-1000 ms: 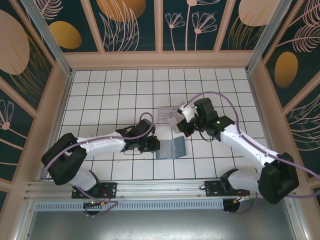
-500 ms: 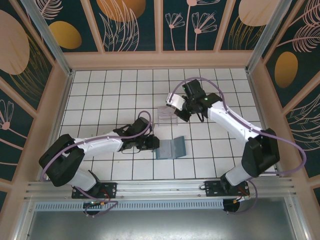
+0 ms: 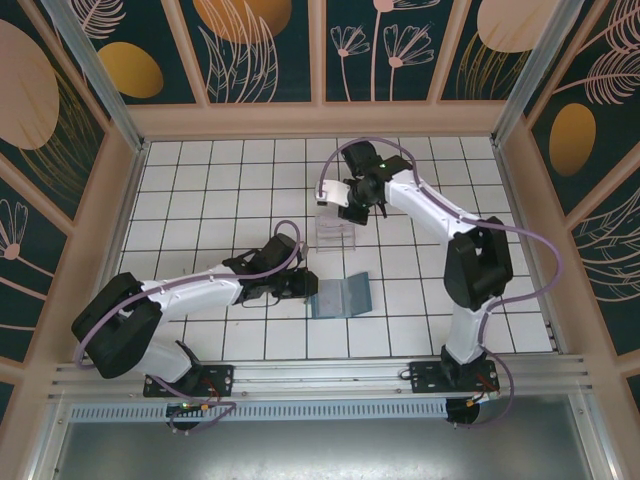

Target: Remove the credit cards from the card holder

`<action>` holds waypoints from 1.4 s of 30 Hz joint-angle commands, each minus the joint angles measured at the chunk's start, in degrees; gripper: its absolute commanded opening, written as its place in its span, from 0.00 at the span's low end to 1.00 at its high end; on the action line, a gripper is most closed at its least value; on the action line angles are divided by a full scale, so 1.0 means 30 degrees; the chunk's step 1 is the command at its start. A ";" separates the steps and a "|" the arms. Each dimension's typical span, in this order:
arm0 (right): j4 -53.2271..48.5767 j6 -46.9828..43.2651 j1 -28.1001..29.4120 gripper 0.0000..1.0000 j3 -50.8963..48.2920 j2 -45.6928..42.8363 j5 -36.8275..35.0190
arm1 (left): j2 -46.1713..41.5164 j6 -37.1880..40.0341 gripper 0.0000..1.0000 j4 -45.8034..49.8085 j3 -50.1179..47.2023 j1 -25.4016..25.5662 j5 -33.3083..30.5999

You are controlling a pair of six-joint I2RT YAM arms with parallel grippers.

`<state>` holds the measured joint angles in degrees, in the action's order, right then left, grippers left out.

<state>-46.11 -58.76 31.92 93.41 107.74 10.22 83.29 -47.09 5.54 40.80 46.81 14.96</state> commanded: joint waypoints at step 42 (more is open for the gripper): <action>0.1100 0.5369 0.1062 0.33 0.2612 0.0665 -0.2387 | -0.0705 0.0227 0.24 0.1125 -0.0052 -0.0125 -0.1418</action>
<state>-45.76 -52.05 34.44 101.71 112.86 3.07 82.32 -47.11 6.76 39.33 46.81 12.58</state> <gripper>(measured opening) 0.319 0.241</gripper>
